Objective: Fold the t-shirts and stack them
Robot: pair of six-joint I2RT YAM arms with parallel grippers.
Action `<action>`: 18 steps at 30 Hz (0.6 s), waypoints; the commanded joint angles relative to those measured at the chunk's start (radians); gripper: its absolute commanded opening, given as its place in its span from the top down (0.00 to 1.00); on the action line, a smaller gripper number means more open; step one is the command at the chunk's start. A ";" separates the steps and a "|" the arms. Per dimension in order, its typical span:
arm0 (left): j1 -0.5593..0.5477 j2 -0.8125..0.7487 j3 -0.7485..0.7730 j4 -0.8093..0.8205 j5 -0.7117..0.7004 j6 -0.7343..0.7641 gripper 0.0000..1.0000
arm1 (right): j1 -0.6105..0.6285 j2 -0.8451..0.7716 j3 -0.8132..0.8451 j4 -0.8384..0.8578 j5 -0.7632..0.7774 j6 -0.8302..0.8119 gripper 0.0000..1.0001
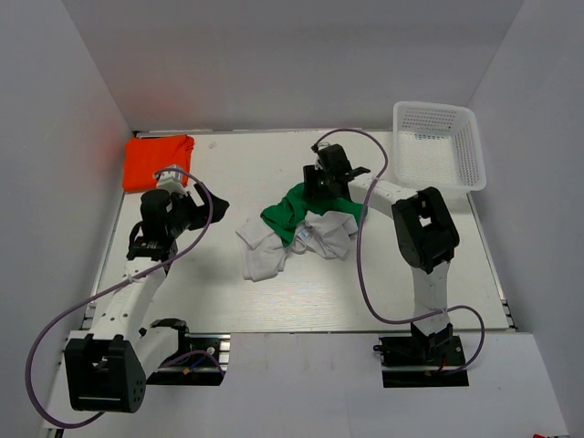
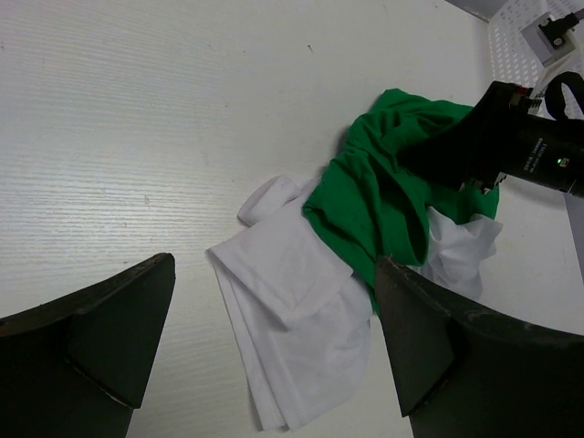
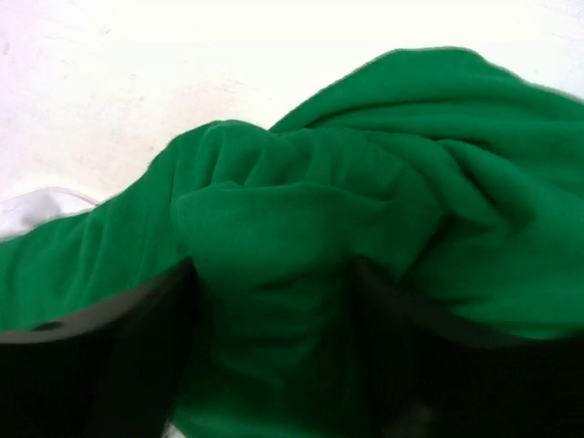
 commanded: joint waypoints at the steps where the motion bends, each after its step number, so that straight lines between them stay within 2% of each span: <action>1: -0.003 0.004 -0.007 0.016 0.016 0.007 0.00 | 0.005 0.013 0.074 -0.028 0.069 0.048 0.49; 2: -0.003 0.004 -0.007 0.028 0.016 0.007 0.00 | 0.008 0.008 0.078 -0.026 0.083 0.048 0.83; 3: -0.003 0.013 -0.007 0.029 0.016 0.007 0.00 | 0.009 -0.002 0.078 -0.016 0.103 0.046 1.00; 11: -0.003 0.022 -0.007 0.038 0.043 0.007 0.00 | 0.003 -0.059 0.200 -0.054 0.183 -0.032 1.00; 18: -0.003 0.022 -0.016 0.047 0.063 0.007 0.00 | 0.003 -0.231 0.209 -0.016 0.226 -0.092 0.98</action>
